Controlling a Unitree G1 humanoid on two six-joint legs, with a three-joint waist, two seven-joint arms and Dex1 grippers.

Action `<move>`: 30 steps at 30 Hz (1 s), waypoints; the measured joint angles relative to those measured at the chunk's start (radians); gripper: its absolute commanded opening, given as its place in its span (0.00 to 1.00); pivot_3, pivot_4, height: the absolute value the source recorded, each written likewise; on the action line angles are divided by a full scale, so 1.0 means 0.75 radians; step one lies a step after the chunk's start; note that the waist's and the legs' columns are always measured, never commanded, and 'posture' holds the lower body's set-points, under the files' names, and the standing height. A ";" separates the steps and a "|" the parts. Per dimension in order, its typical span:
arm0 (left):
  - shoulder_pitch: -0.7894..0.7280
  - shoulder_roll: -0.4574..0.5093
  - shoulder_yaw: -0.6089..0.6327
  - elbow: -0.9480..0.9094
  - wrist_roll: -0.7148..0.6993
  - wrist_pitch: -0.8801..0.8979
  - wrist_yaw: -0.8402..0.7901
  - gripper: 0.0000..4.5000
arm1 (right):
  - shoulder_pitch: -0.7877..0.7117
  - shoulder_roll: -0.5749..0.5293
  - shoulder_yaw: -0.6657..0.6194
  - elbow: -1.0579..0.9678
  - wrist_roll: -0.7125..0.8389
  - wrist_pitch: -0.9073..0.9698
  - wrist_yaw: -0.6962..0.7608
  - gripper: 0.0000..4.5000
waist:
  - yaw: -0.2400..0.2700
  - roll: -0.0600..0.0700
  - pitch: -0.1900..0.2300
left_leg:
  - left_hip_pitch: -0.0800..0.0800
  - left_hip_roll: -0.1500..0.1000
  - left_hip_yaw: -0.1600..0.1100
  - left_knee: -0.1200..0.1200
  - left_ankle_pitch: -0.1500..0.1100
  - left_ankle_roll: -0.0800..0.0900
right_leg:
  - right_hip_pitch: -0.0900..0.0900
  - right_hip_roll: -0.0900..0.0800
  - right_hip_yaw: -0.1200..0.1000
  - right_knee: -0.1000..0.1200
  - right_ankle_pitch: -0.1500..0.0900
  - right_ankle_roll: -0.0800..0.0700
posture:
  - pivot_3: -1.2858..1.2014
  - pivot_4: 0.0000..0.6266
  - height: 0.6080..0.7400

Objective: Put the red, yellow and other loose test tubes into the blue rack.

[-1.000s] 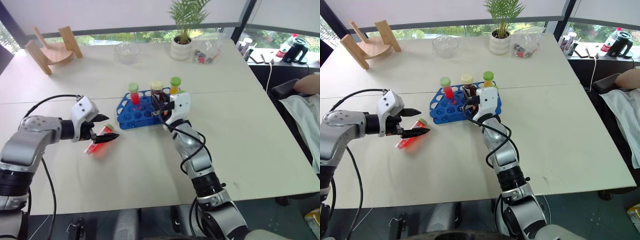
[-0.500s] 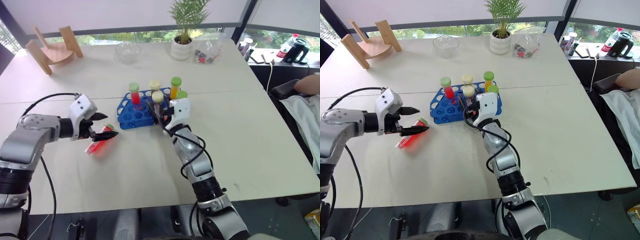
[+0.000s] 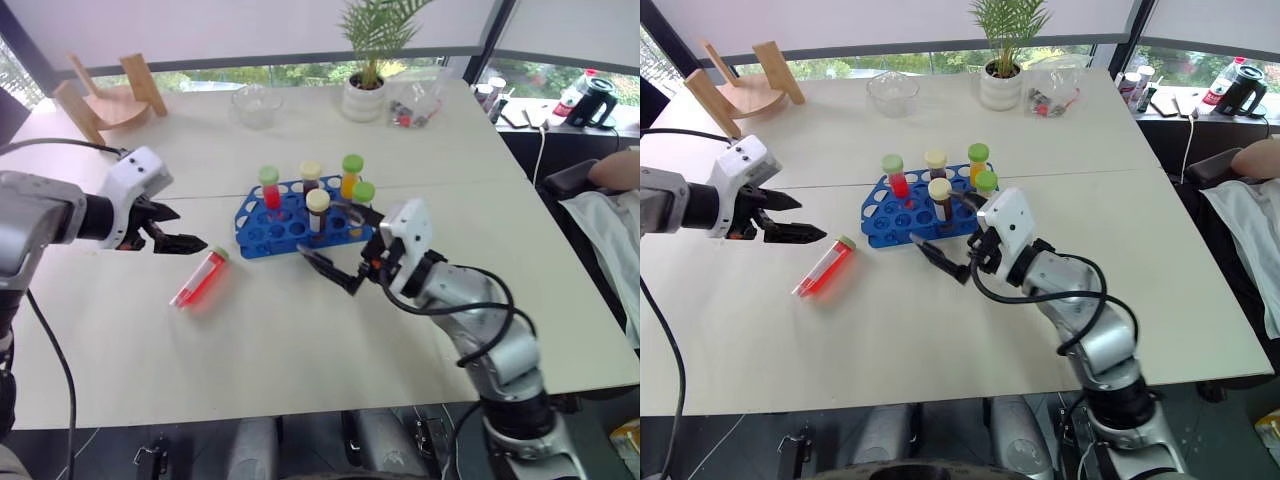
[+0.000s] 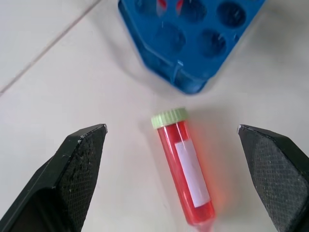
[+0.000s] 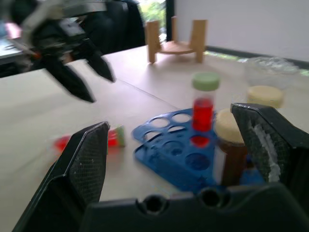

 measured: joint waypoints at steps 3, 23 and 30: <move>-0.076 0.002 -0.154 0.014 0.044 0.031 -0.057 1.00 | -0.006 -0.159 -0.011 -0.038 0.162 0.143 0.159 0.99 | 0.000 0.000 0.000 | 0.000 0.001 0.000 0.000 -0.001 0.001 | 0.000 0.001 0.000 0.000 0.000 0.000 | 0.52 0.24 1.00; -0.204 -0.295 -0.405 0.385 0.244 0.148 0.022 0.18 | -0.075 -0.240 0.092 0.006 0.151 0.106 0.234 1.00 | 0.004 -0.001 0.000 | -0.001 0.000 -0.001 0.002 -0.001 0.001 | -0.001 0.000 0.000 0.001 0.000 0.000 | 0.52 0.24 1.00; -0.114 -0.295 0.059 0.408 0.130 -0.194 0.067 0.18 | -0.020 -0.308 0.051 0.010 0.124 0.089 0.222 1.00 | 0.008 -0.003 0.001 | -0.003 0.001 -0.002 0.003 -0.001 0.001 | -0.002 0.000 -0.001 0.000 0.000 0.000 | 0.52 0.24 1.00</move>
